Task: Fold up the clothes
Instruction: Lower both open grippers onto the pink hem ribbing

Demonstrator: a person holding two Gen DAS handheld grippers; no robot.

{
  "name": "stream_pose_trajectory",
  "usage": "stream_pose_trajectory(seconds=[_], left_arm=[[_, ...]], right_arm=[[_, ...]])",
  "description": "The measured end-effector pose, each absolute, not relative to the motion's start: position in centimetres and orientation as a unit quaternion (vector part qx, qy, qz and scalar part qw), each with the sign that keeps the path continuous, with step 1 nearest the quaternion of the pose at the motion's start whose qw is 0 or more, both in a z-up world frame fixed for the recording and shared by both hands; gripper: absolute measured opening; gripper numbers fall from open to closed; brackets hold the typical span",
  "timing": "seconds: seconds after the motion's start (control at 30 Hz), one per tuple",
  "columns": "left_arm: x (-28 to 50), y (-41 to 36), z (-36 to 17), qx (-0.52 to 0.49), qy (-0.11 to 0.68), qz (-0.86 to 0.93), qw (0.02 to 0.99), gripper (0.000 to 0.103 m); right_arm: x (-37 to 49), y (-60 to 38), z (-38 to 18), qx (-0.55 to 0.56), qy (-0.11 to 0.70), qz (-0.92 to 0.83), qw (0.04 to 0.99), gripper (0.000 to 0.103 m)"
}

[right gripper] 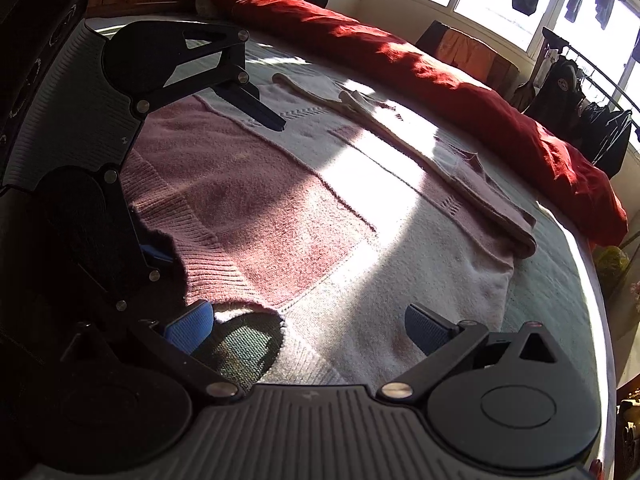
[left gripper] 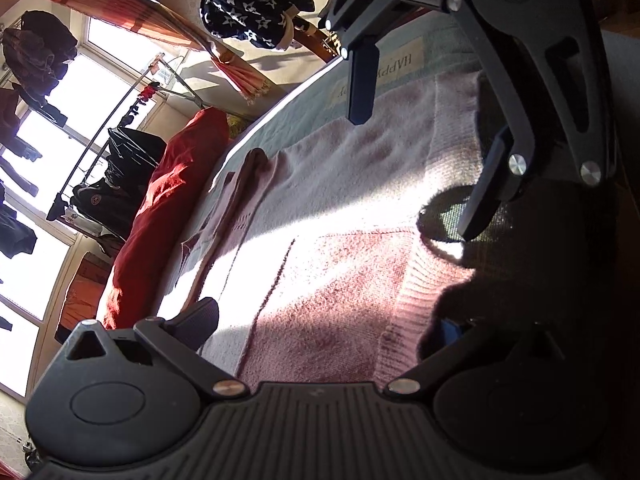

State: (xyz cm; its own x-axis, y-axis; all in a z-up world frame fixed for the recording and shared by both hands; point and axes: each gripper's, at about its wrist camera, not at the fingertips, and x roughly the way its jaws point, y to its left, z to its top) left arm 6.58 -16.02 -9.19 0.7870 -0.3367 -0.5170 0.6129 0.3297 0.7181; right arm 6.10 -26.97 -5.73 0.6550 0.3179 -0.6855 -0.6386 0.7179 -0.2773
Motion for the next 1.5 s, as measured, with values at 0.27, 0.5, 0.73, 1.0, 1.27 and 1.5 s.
stream_pose_trajectory(seconds=[0.27, 0.5, 0.73, 1.0, 1.27, 1.5], left_arm=[[7.2, -16.0, -8.4, 0.48, 0.141, -0.294, 0.814, 0.102], [7.0, -16.0, -8.0, 0.474, 0.141, -0.294, 0.818, 0.102], [6.3, -15.0, -8.0, 0.453, 0.159, -0.3, 0.824, 0.102], [5.8, -13.0, -9.4, 0.472, 0.168, -0.247, 0.83, 0.102], [5.3, -11.1, -9.7, 0.53, 0.147, -0.187, 0.814, 0.102], [5.3, -9.4, -10.1, 0.537, 0.156, -0.16, 0.814, 0.102]], right_arm=[[4.8, -26.6, -5.5, -0.289, 0.271, 0.307, 0.865, 0.103], [5.2, -23.8, -7.4, -0.373, 0.238, 0.268, 0.856, 0.103], [5.7, -21.1, -9.5, -0.453, 0.172, 0.202, 0.851, 0.103], [5.6, -21.6, -8.4, -0.456, 0.136, 0.164, 0.864, 0.103], [5.7, -22.0, -10.1, -0.464, 0.161, 0.155, 0.857, 0.103], [5.4, -24.9, -10.8, -0.447, 0.191, 0.115, 0.866, 0.103]])
